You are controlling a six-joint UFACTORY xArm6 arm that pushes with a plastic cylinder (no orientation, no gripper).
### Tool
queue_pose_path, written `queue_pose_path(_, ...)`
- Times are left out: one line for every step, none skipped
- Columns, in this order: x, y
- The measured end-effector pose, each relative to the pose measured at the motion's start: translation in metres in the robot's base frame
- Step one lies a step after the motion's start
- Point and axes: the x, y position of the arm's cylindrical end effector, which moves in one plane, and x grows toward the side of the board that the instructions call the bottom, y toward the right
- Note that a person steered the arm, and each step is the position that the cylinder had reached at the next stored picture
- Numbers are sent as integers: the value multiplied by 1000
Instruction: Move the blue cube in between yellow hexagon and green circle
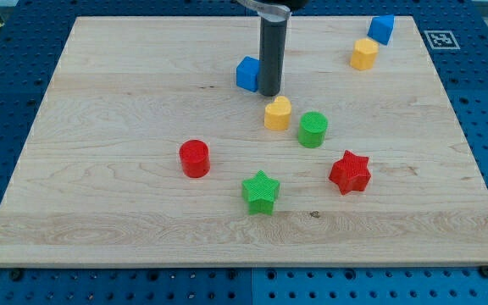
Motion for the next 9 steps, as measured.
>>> queue_pose_path(20,-30)
queue_pose_path(-11,-79)
queue_pose_path(-41,-80)
queue_pose_path(-41,-78)
queue_pose_path(-41,-56)
queue_pose_path(-40,-23)
queue_pose_path(-37,9)
queue_pose_path(-20,41)
queue_pose_path(-8,66)
